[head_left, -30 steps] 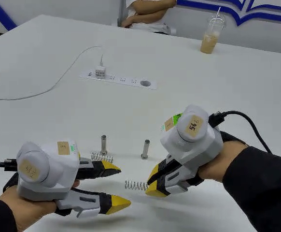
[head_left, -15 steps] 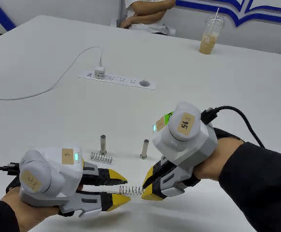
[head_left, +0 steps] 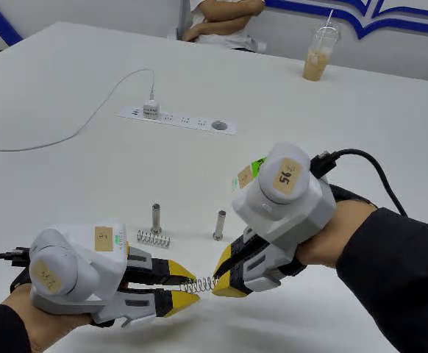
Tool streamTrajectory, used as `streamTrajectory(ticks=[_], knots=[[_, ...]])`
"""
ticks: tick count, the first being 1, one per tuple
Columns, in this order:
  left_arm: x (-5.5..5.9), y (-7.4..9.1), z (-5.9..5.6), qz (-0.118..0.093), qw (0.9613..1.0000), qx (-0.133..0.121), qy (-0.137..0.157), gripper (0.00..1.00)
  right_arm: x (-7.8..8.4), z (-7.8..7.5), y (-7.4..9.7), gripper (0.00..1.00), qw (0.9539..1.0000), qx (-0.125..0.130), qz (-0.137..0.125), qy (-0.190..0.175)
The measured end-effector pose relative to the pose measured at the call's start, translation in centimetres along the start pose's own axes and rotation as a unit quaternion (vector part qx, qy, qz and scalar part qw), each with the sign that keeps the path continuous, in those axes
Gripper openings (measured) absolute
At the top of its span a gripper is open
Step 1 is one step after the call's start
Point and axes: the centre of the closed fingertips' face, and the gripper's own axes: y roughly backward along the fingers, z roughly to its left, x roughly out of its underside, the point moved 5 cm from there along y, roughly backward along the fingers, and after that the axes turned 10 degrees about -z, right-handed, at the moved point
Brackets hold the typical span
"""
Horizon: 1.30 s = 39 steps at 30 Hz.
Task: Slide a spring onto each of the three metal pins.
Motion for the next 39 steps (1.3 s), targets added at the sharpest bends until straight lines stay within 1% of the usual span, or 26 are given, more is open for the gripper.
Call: streamTrajectory(ticks=[1, 4, 13, 21, 27, 31, 36, 39], knots=[[-0.1, 0.0, -0.1, -0.002, 1.0000, 0.001, 0.001, 0.12, -0.4, 0.0, 0.1, 0.11, 1.0000, 0.003, -0.007, 0.002], [-0.2, -0.1, -0.2, -0.003, 1.0000, 0.002, 0.002, 0.11, -1.0, 0.1, 0.1, 0.11, 0.9999, 0.003, -0.014, 0.006], [-0.4, 0.2, 0.1, -0.010, 0.9998, -0.007, 0.014, 0.11, -1.8, -0.1, 0.1, 0.11, 0.9993, 0.012, -0.032, 0.015], [-0.7, 0.3, 0.5, -0.022, 0.9993, -0.016, 0.024, 0.11, -3.0, -0.2, 0.1, 0.11, 0.9978, 0.020, -0.061, 0.016], [-0.9, 0.3, 0.5, -0.027, 0.9990, -0.019, 0.029, 0.11, -3.7, -0.1, -0.2, 0.11, 0.9965, 0.024, -0.078, 0.020], [-0.9, 0.3, 0.5, -0.028, 0.9990, -0.020, 0.030, 0.11, -3.9, -0.2, -0.4, 0.11, 0.9960, 0.026, -0.083, 0.021], [-0.9, 0.3, 0.5, -0.029, 0.9989, -0.019, 0.032, 0.12, -3.7, -0.2, -0.4, 0.11, 0.9961, 0.028, -0.081, 0.021], [-1.0, 0.2, 0.6, -0.031, 0.9987, -0.021, 0.035, 0.14, -3.7, -0.2, -0.4, 0.11, 0.9961, 0.027, -0.081, 0.019]])
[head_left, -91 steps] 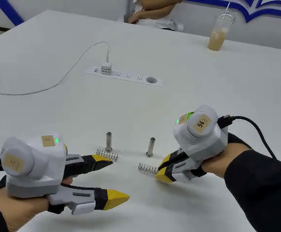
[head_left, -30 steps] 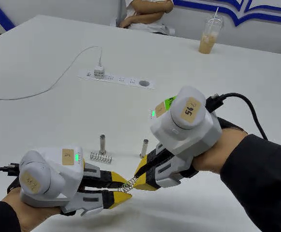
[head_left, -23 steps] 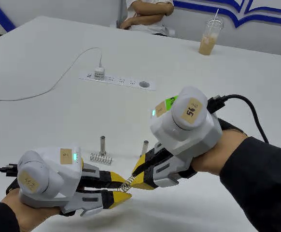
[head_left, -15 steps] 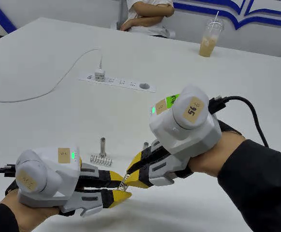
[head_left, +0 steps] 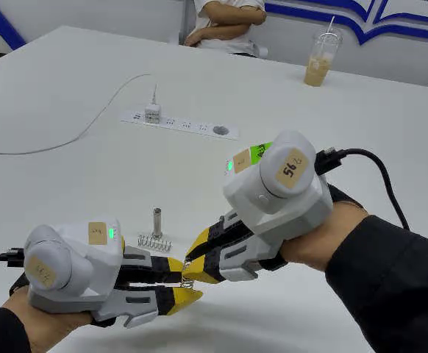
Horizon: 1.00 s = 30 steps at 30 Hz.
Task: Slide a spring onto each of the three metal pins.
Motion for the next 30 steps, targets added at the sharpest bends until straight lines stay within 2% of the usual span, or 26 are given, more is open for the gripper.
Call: streamTrajectory(ticks=[9, 30], knots=[[-0.1, 0.7, 0.7, -0.009, 0.9995, -0.020, 0.025, 0.24, -0.1, -0.5, 0.4, 0.11, 1.0000, 0.008, 0.000, 0.001], [0.1, 3.0, 1.8, -0.020, 0.9957, -0.071, 0.056, 0.38, -0.6, -3.9, 3.2, 0.11, 0.9978, 0.065, -0.015, -0.004]])
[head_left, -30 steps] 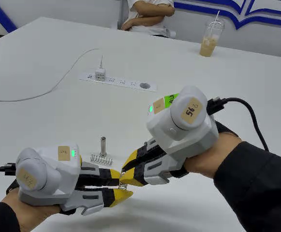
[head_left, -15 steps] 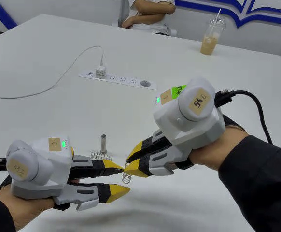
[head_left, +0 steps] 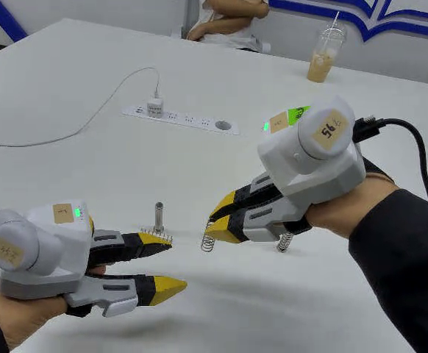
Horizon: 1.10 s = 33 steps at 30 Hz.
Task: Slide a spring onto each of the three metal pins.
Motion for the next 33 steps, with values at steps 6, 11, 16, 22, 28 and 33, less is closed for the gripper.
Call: streamTrajectory(ticks=[6, 11, 16, 22, 28, 33], knots=[[0.0, 0.7, 0.5, -0.001, 0.9999, -0.016, 0.006, 0.42, -0.2, -1.4, 0.6, 0.11, 0.9998, 0.021, -0.002, 0.002], [0.1, 1.4, 1.0, -0.002, 0.9995, -0.031, 0.009, 0.45, -0.1, -2.8, 1.1, 0.11, 0.9991, 0.043, -0.004, 0.002], [0.1, 1.9, 1.5, -0.003, 0.9990, -0.042, 0.012, 0.46, 0.0, -4.0, 1.2, 0.11, 0.9979, 0.064, -0.006, -0.002], [0.3, 2.4, 1.8, -0.002, 0.9984, -0.054, 0.015, 0.49, 0.3, -5.1, 0.9, 0.11, 0.9961, 0.088, -0.002, -0.003], [0.4, 2.7, 2.0, -0.002, 0.9980, -0.061, 0.018, 0.50, 1.1, -5.5, 0.2, 0.11, 0.9957, 0.092, 0.012, 0.000], [0.5, 2.8, 2.1, -0.002, 0.9977, -0.065, 0.021, 0.52, 1.6, -5.8, 0.0, 0.11, 0.9955, 0.093, 0.018, -0.004]])
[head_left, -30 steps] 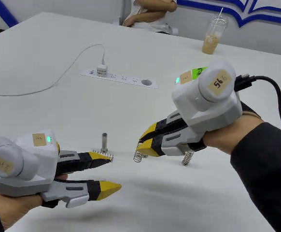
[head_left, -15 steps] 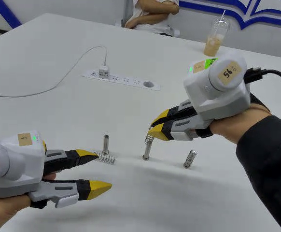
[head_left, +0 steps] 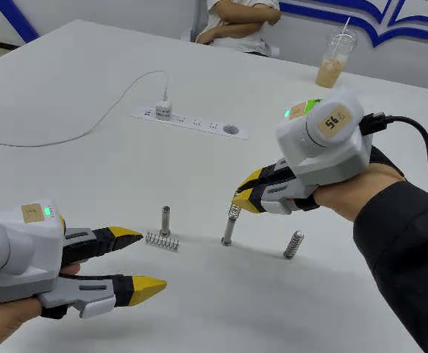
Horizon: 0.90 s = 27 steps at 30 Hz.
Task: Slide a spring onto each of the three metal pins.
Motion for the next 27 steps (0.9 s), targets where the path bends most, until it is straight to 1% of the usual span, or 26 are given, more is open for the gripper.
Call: streamTrajectory(ticks=[5, 15, 23, 27], knots=[[0.2, 0.0, 0.1, 0.000, 1.0000, -0.002, 0.002, 0.53, 0.4, -0.2, -0.2, 0.11, 1.0000, 0.001, 0.006, -0.001], [0.4, 0.1, 0.2, 0.002, 1.0000, -0.006, 0.006, 0.53, 0.6, -0.2, -0.6, 0.11, 1.0000, -0.002, 0.005, -0.006], [0.5, 0.2, 0.2, 0.003, 0.9999, -0.007, 0.008, 0.53, 1.6, 0.0, -1.2, 0.11, 0.9998, -0.003, 0.011, -0.016], [0.6, 0.1, 0.2, 0.003, 0.9999, -0.007, 0.009, 0.53, 2.2, 0.0, -1.8, 0.11, 0.9998, -0.001, 0.014, -0.017]])
